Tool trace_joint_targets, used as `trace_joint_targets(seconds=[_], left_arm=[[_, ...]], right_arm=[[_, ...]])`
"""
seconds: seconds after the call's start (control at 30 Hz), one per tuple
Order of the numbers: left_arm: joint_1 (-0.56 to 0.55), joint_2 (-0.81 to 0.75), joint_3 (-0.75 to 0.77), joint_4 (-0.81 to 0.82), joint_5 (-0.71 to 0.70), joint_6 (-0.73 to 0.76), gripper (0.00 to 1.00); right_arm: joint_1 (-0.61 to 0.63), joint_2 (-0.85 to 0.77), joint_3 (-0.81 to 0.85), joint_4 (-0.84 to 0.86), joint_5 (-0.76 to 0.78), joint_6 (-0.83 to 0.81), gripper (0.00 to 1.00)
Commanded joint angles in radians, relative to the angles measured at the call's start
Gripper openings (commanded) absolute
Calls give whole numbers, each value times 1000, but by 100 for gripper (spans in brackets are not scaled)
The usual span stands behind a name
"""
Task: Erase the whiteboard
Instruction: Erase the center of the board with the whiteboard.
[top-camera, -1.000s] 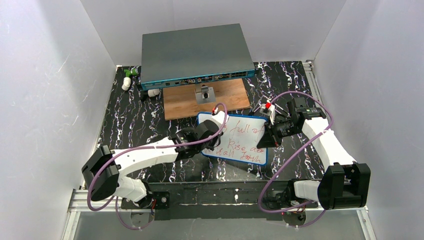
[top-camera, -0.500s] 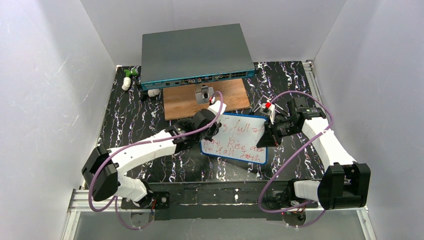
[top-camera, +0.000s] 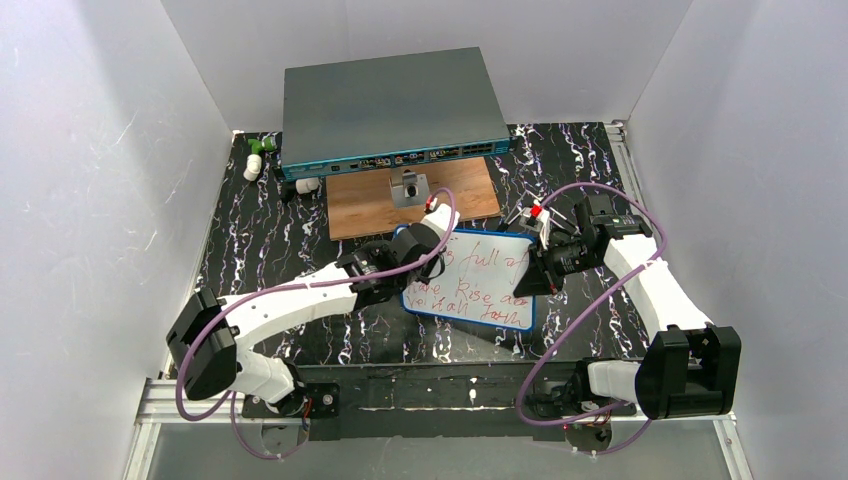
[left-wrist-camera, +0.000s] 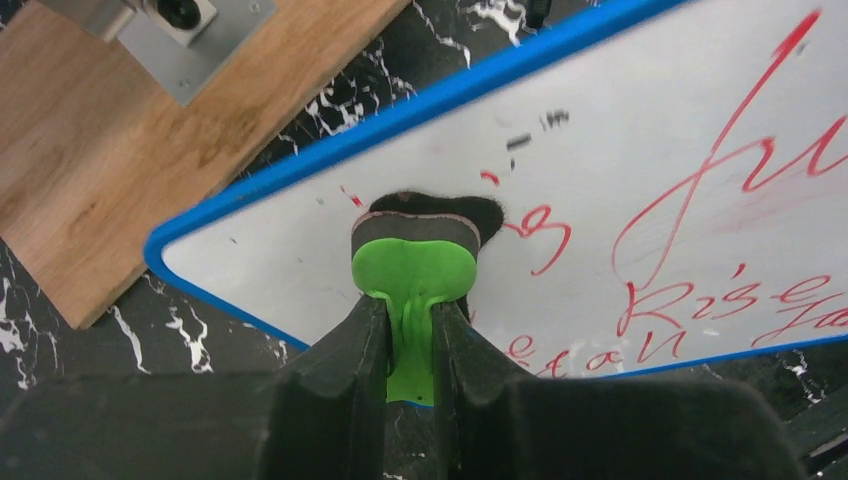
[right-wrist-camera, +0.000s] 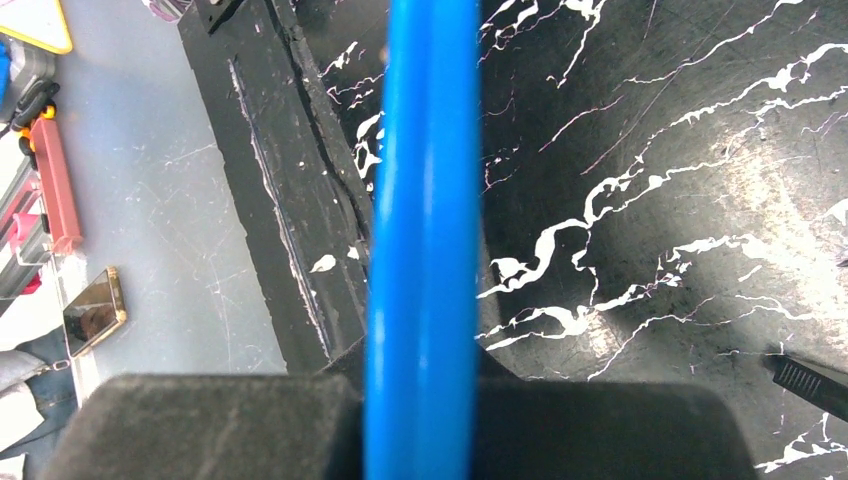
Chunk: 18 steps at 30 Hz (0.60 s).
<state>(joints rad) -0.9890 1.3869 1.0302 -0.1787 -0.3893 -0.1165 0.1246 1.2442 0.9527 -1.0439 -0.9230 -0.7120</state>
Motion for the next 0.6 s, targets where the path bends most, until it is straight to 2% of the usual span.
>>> trace_joint_targets(seconds=[0.0, 0.2, 0.57], left_arm=[[-14, 28, -83, -24, -80, -39, 0], [-14, 14, -98, -18, -85, -45, 0], [45, 39, 66, 3, -21, 24, 0]], right_arm=[[29, -19, 23, -69, -65, -83, 1], [31, -12, 21, -71, -65, -85, 1], [30, -20, 20, -70, -63, -85, 1]])
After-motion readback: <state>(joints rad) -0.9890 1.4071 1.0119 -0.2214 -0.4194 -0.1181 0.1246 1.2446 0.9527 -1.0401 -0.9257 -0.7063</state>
